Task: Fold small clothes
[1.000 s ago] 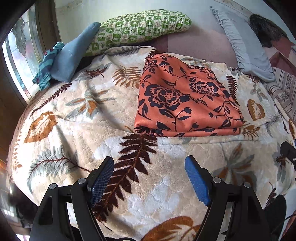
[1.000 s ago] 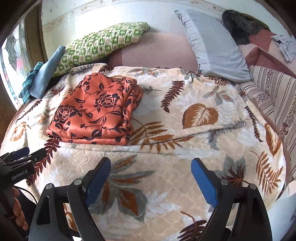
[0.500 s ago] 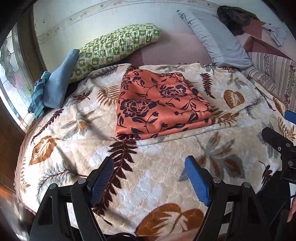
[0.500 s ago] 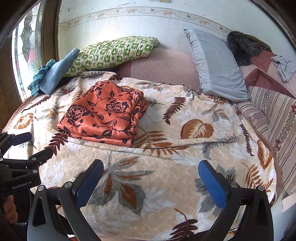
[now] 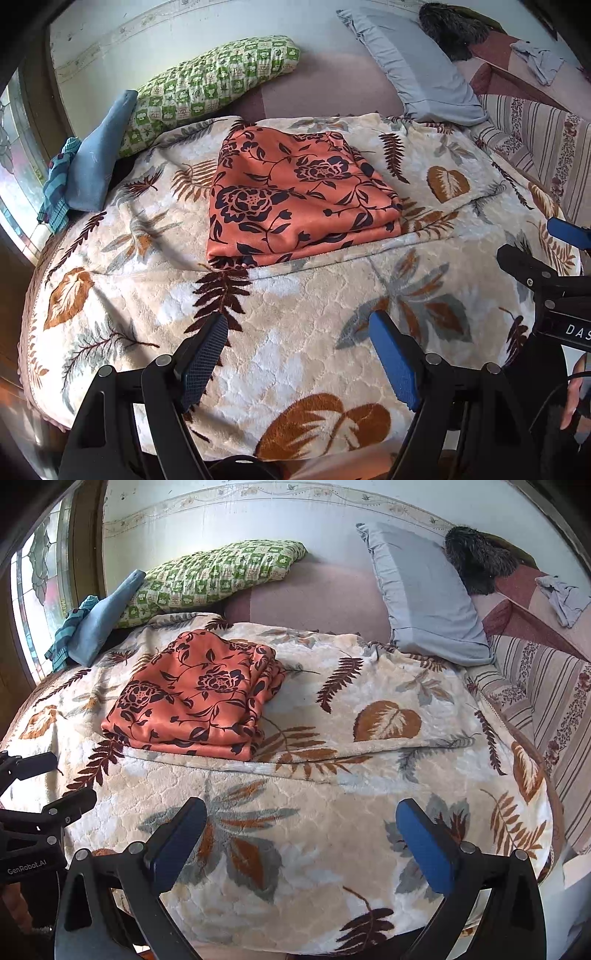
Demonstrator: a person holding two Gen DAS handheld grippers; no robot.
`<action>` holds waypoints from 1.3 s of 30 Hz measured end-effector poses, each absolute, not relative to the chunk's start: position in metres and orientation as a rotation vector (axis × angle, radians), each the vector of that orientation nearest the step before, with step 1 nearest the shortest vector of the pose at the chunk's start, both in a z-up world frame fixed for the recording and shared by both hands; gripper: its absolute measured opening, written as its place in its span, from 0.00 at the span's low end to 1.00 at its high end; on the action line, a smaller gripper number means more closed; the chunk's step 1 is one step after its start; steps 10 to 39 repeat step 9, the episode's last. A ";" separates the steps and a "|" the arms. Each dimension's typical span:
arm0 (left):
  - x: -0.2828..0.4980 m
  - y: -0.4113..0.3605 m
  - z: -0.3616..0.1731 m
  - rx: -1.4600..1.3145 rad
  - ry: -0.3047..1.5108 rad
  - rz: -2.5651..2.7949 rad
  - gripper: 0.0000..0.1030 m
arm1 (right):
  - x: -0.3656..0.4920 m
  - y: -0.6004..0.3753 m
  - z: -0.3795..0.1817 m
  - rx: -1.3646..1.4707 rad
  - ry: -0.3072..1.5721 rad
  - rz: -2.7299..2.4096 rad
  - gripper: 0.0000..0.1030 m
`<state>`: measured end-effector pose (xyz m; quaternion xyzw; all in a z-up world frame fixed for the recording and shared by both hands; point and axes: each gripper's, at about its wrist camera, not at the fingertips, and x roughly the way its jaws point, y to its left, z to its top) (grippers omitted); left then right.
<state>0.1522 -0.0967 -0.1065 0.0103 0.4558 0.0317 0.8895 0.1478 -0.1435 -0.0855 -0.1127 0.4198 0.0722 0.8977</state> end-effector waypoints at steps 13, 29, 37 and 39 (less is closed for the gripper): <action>0.148 -0.097 -0.101 0.000 0.921 0.081 0.76 | 0.153 -0.149 -0.091 -0.224 0.893 0.131 1.00; 0.148 -0.097 -0.101 0.000 0.921 0.081 0.76 | 0.153 -0.149 -0.091 -0.224 0.893 0.131 1.00; 0.148 -0.097 -0.101 0.000 0.921 0.081 0.76 | 0.153 -0.149 -0.091 -0.224 0.893 0.131 1.00; 0.148 -0.097 -0.101 0.000 0.921 0.081 0.76 | 0.153 -0.149 -0.091 -0.224 0.893 0.131 1.00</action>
